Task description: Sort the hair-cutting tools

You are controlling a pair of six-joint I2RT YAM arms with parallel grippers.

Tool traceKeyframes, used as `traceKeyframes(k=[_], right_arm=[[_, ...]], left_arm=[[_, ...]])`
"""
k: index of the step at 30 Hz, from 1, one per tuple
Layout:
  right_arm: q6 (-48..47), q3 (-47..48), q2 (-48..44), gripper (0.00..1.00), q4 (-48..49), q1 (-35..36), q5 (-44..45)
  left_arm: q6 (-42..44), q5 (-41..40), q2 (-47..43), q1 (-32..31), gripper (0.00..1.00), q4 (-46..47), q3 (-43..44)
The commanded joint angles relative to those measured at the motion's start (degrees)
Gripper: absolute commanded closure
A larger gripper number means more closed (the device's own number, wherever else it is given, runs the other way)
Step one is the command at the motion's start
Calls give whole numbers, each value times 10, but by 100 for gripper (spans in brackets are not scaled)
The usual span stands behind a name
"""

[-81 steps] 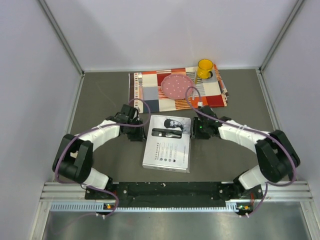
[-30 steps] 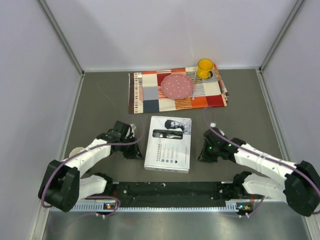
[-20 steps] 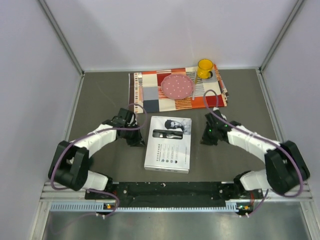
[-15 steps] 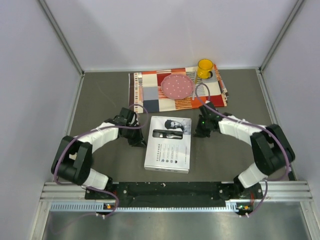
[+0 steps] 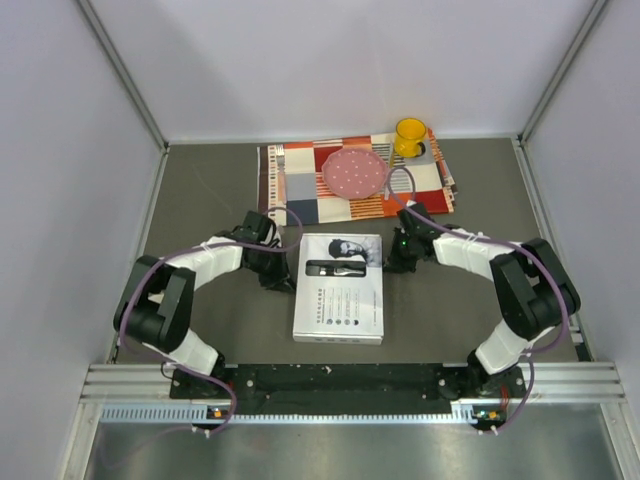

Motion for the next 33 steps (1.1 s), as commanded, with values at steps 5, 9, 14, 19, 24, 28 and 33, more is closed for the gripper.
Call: traceKeyframes(k=[5,9,14,19,24,28,33], right_arm=[[-30,39,-116,70,-117,13,208],[-61,48,-206,54,-188,9,251],[-104,51,-328,31,-269,8,243],[-120,59,-450,11,-360,8,227],[-117,60,-603,1,-397,8,299],[-123,71,-666,1,-405,9,324],[-121,116,-664,1,-433,9,328]], left_arm=[[41,-117,-91,9,87,-33,49],[70,-178,-168,12,72,-102,65],[95,-198,-253,12,33,-182,97],[129,-186,-345,12,16,-219,86],[156,-191,-458,11,1,-258,100],[152,-200,-523,11,1,-284,121],[134,-197,-562,11,1,-306,131]])
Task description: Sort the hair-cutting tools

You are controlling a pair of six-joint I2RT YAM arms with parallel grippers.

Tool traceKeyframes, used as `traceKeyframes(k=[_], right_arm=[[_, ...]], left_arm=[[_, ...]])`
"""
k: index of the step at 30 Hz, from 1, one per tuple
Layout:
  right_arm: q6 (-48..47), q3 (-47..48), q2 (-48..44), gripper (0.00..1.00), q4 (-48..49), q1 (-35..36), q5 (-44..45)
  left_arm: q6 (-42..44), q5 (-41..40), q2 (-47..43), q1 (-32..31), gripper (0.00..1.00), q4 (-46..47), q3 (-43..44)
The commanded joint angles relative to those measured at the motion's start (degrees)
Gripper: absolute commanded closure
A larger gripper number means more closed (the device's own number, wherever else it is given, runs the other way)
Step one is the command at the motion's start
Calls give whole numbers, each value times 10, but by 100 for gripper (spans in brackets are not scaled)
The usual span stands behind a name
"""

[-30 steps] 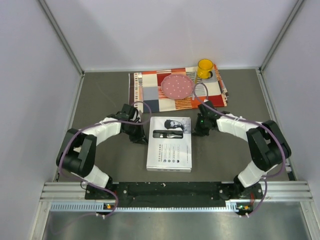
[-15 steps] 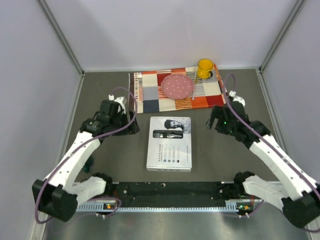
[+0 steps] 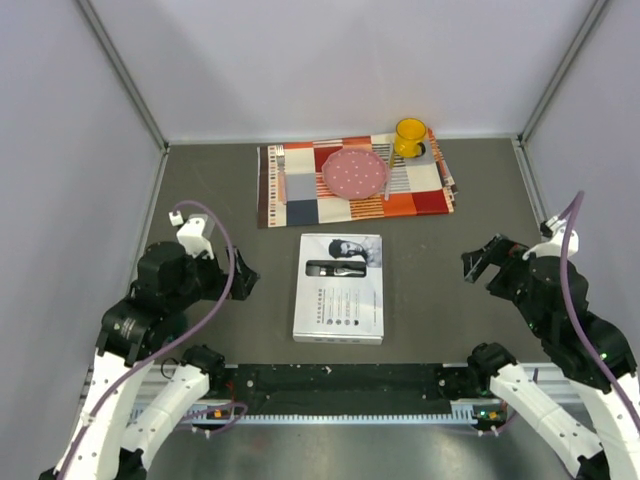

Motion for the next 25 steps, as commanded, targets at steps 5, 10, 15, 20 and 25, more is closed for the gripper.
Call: traceKeyframes(k=[5,10,15,20,25], right_arm=[[-10,76,13,1,-44,0,38],[-2,102,14,1,-53,0,35],[2,89,-2,1,-55,0,52],[10,84,-12,1,-62,0,56],[15,84,-17,1,-68,0,59]], left_arm=[[-6,-19,-29,0,1,-45,42],[-11,-24,-28,0,1,-55,58],[-14,-26,-24,0,1,-60,66],[-9,-20,-27,0,1,-60,73],[-11,-25,-16,0,1,-71,72]])
